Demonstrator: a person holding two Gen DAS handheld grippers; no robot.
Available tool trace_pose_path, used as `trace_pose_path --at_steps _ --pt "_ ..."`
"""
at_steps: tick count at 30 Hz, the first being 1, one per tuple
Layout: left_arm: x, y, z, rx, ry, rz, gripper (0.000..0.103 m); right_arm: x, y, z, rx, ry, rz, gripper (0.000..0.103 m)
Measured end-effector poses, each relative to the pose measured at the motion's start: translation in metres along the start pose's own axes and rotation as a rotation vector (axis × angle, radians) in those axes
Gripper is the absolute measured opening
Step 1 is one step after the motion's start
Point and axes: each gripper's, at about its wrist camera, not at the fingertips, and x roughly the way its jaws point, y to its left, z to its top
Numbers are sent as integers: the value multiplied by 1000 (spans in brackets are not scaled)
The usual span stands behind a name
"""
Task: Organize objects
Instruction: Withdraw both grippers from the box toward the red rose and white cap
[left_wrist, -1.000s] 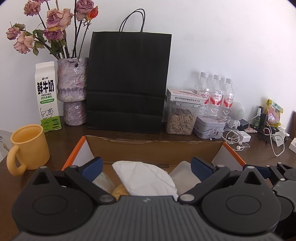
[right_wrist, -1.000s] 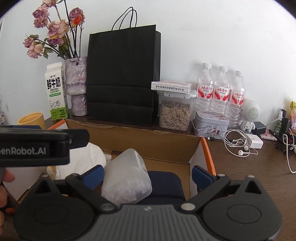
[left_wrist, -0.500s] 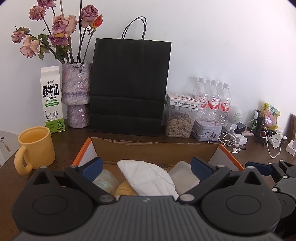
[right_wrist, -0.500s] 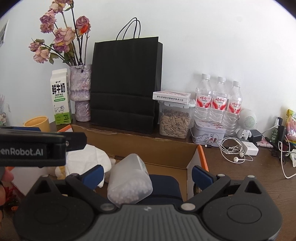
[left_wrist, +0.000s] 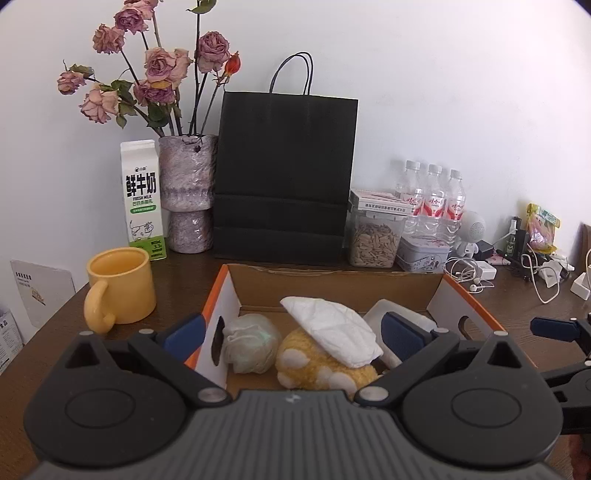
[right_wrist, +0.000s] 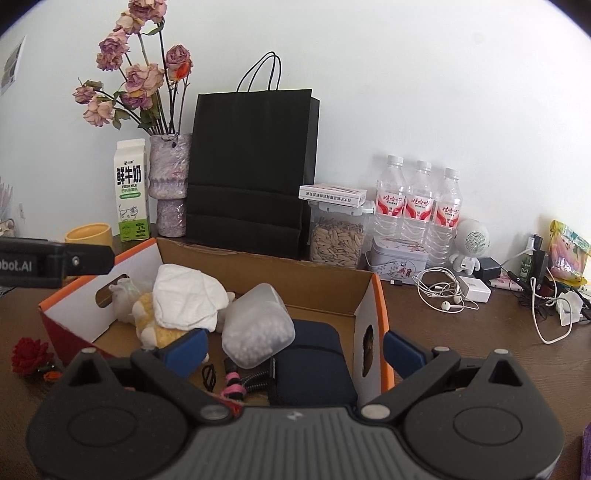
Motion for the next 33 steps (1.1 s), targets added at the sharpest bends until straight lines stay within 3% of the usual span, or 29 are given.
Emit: trace_pose_path --at_steps 17,33 --pt "-59 44 -37 17 61 75 103 -73 -7 -51 -27 52 0 102" --pt "-74 76 -74 -2 157 129 103 -84 -14 -88 -28 150 10 102"
